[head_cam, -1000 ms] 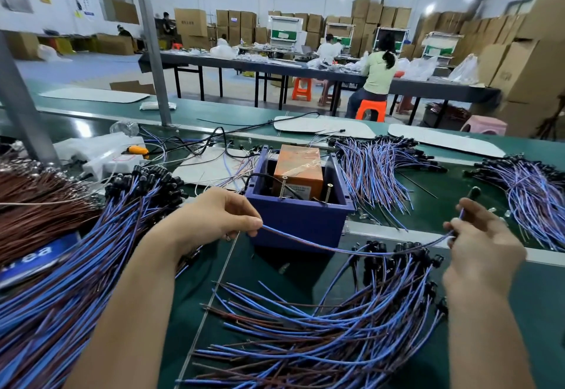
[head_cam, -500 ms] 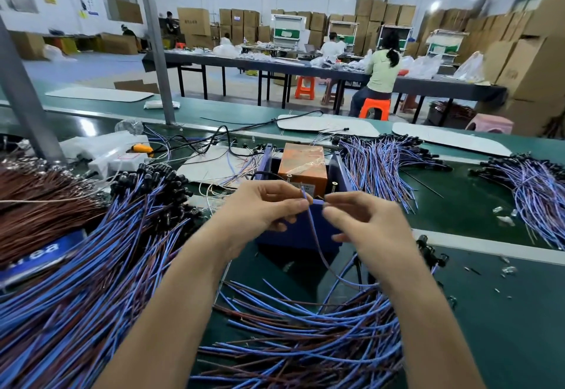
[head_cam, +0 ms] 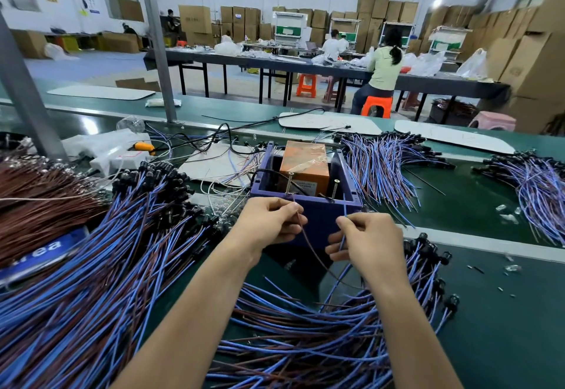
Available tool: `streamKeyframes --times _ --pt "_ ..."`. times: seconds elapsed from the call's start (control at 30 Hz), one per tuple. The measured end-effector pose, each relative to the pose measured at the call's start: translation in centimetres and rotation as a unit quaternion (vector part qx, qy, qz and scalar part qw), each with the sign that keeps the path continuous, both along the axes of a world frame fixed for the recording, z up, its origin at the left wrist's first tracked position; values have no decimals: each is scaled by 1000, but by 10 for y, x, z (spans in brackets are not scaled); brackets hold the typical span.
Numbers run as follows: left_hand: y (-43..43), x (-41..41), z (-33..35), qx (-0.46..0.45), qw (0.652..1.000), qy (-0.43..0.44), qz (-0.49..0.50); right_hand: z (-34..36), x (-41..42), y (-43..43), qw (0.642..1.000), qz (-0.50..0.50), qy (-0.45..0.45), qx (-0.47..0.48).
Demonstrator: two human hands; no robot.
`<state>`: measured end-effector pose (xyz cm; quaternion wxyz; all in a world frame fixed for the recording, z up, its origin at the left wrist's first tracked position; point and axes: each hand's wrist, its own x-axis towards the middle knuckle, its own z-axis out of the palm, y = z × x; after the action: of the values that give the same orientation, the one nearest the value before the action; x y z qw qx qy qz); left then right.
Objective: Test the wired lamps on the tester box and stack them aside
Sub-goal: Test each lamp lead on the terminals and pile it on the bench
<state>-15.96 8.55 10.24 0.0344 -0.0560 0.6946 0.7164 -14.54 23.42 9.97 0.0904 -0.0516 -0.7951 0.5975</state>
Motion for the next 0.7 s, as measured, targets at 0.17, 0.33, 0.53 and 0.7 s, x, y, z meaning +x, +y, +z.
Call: streamKeyframes --times 0.17,0.33,0.53,0.7 --pt "-2 -3 -1 9 999 1 38 -2 -1 6 999 15 -35 20" --pt "-5 -4 -1 19 999 -2 41 -2 0 3 998 28 -24 42" --pt "-7 -5 -1 20 999 -4 45 -2 1 3 998 30 -7 59" --pt "-8 -4 -2 21 999 -7 41 -4 1 3 998 38 -1 56"
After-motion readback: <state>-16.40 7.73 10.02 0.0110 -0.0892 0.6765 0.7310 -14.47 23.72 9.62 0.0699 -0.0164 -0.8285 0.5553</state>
